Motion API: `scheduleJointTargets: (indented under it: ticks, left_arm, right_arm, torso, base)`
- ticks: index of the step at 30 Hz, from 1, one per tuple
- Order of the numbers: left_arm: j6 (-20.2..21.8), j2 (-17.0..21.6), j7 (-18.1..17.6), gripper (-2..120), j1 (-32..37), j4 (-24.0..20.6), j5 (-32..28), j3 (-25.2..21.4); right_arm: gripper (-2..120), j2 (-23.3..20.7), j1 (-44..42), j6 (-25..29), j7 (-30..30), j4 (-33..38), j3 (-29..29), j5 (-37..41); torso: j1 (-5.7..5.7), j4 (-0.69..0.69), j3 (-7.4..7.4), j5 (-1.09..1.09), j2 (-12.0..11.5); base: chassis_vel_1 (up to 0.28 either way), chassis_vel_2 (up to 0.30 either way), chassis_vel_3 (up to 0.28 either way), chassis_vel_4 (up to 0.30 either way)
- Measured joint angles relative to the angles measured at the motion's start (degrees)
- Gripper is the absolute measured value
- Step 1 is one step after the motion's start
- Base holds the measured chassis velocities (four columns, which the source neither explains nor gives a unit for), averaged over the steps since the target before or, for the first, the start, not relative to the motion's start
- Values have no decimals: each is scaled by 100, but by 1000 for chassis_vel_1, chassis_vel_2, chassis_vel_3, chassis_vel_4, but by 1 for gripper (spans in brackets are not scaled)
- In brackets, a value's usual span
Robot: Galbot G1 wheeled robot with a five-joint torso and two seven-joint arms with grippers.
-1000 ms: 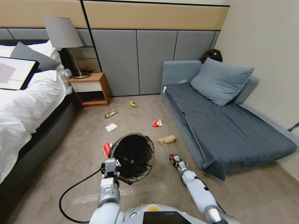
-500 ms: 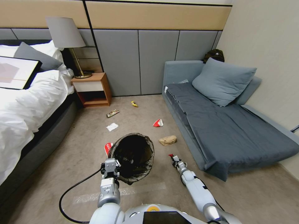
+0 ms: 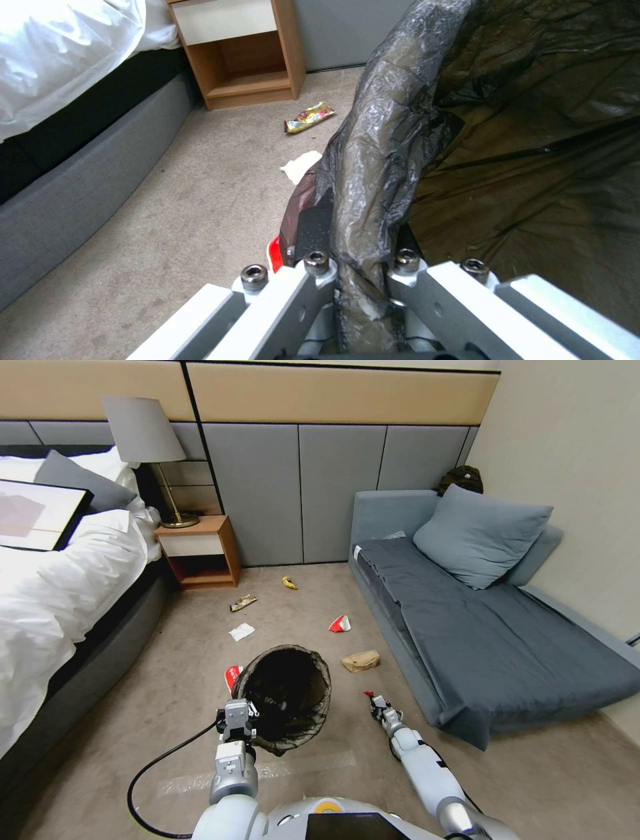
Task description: Pick up the trash bin, then pick up the garbage from the floor and place it into the trash bin.
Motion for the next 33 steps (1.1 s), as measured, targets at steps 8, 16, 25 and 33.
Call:
scheduleJointTargets:
  ticks: [8,16,25,33]
  left_arm:
    - [0,20,5,0,-30,127,-7,54]
    - [0,63,11,0,-61,181,-76,93]
    - [1,76,20,0,-82,199,-44,214]
    - [1,82,26,0,-96,220,-5,279]
  right_arm:
    - [0,-66,-772,-71,46,2188,-83,612]
    - [0,-318,-2013,376,-810,5565,-268,1504]
    - [0,-655,-2714,487,-1763,7475,-816,2154]
    - [0,-863,-3009,491,-2155,7512,-1494,2044]
  torso:
    - [1,6,0,6,0]
    - [0,6,-1,4,0]
    - [0,9,-1,3,0]
    - [0,8,-2,4,0]
  base:
    - [-4,-7,-4,-4]
    - [0,0,0,0]
    - [0,0,0,0]
    - [0,0,0,0]
